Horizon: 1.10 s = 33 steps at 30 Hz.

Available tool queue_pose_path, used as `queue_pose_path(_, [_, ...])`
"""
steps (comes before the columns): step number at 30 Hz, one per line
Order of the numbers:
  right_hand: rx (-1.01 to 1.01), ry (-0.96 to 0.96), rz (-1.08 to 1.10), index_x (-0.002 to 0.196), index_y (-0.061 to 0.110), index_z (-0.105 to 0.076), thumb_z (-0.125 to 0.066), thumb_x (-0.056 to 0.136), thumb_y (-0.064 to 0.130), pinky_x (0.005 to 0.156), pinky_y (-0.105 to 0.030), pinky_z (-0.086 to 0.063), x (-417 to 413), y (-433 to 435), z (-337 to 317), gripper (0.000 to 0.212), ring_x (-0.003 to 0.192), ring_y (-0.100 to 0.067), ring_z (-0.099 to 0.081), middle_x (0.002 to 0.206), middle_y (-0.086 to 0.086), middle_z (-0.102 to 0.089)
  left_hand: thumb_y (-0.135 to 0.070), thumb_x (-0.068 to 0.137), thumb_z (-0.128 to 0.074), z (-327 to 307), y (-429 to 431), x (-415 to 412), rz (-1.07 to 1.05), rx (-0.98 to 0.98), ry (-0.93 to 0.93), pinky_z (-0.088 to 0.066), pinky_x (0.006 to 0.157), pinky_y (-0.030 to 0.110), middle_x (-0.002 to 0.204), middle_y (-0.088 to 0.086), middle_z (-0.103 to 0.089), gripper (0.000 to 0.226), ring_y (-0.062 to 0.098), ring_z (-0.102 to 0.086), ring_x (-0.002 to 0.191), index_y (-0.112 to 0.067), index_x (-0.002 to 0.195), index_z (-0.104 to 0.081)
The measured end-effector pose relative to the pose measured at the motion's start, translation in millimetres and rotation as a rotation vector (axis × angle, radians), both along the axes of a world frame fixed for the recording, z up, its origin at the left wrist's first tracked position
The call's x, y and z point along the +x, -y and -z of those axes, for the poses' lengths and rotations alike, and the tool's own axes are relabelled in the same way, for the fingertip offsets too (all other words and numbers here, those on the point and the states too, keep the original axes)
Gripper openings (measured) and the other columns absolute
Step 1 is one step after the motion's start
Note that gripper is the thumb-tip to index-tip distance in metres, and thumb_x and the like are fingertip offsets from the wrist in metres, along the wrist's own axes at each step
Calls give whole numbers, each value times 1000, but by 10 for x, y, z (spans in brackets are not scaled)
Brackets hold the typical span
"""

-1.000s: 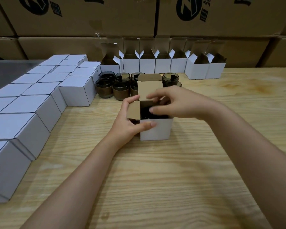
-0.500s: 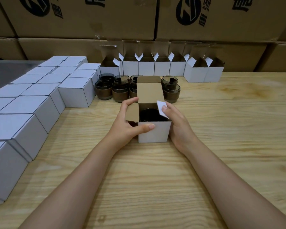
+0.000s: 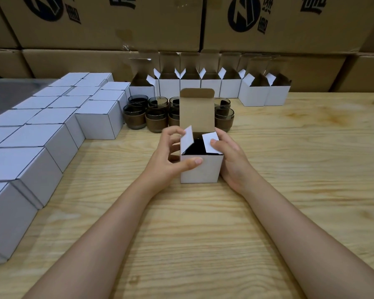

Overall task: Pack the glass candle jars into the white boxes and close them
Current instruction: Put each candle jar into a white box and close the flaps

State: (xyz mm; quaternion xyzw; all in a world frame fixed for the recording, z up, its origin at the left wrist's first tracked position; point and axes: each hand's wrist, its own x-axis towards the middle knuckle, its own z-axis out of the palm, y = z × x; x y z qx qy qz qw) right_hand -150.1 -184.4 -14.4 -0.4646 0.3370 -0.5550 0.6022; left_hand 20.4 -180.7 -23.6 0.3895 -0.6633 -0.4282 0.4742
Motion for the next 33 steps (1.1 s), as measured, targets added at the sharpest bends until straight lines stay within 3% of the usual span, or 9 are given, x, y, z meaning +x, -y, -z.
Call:
queue_pose_path(4, [-16, -7, 1, 132, 13, -50, -42, 96, 4, 80, -32, -53, 3, 3, 12, 38, 103, -25, -61, 120, -12, -62, -43, 63, -77, -7, -5, -20, 8, -1, 1, -52, 88, 37, 118, -10, -60, 52, 9, -59, 110, -29, 109, -57])
queue_pose_path(9, [-66, -28, -10, 131, 35, -47, -53, 82, 16, 93, -44, -50, -38, 5, 15, 53, 108, -28, -61, 124, -13, -60, -27, 69, -76, -14, 5, -16, 2, 9, -9, -52, 87, 34, 119, -6, -60, 44, 12, -59, 110, -26, 109, -58])
queue_pose_path(12, [-78, 3, -16, 124, 31, -51, -53, 87, 11, 93, -49, -47, -45, 7, 35, 42, 104, -30, -61, 115, -11, -63, -28, 68, -77, -20, 2, -15, 5, 18, -10, -54, 88, 36, 122, -3, -60, 49, 14, -60, 112, -24, 112, -57])
queue_pose_path(16, [-90, 24, -57, 105, 22, -52, -58, 79, 15, 75, -32, -50, -32, -13, 15, 28, 92, -22, -58, 100, -4, -61, -36, 63, -79, -19, 1, -13, 19, 22, -29, -53, 92, 41, 124, -2, -62, 64, 16, -58, 116, -24, 121, -55])
queue_pose_path(22, [-147, -21, -122, 114, 19, -40, -62, 72, 15, 82, -34, -48, -40, -37, 32, 47, 105, -26, -51, 114, -11, -49, -17, 71, -74, -36, 8, -22, 25, 8, -91, -53, 93, 40, 123, 3, -64, 52, 19, -58, 118, -21, 121, -59])
queue_pose_path(25, [-143, -54, -104, 112, 24, -43, -84, 57, 40, 83, -34, -49, -19, -35, 42, 71, 103, -23, -53, 112, -9, -50, -15, 70, -75, -54, -20, -27, 18, -2, -109, -54, 87, 35, 119, 4, -67, 48, 19, -62, 114, -22, 115, -60])
queue_pose_path(26, [-145, -63, -86, 111, 25, -44, -84, 56, 42, 83, -34, -49, -15, -25, 53, 70, 102, -21, -54, 110, -7, -52, -15, 69, -77, -48, -22, -25, 6, -7, -108, -55, 87, 36, 117, 6, -67, 47, 21, -63, 111, -21, 111, -59])
queue_pose_path(29, [-169, -69, -38, 107, 26, -47, -70, 73, 25, 80, -34, -49, -17, -1, 76, 41, 98, -21, -56, 105, -4, -55, -15, 63, -86, -29, -21, -23, -70, 7, -125, -55, 86, 41, 111, 9, -67, 54, 25, -64, 106, -18, 96, -44])
queue_pose_path(33, [-194, -110, -26, 101, 28, -51, -64, 76, 16, 78, -37, -48, -37, -6, 82, 31, 99, -26, -54, 107, -10, -53, -12, 62, -79, -11, 6, -30, -67, 26, -178, -54, 79, 29, 106, 1, -64, 54, 16, -63, 100, -17, 88, -31])
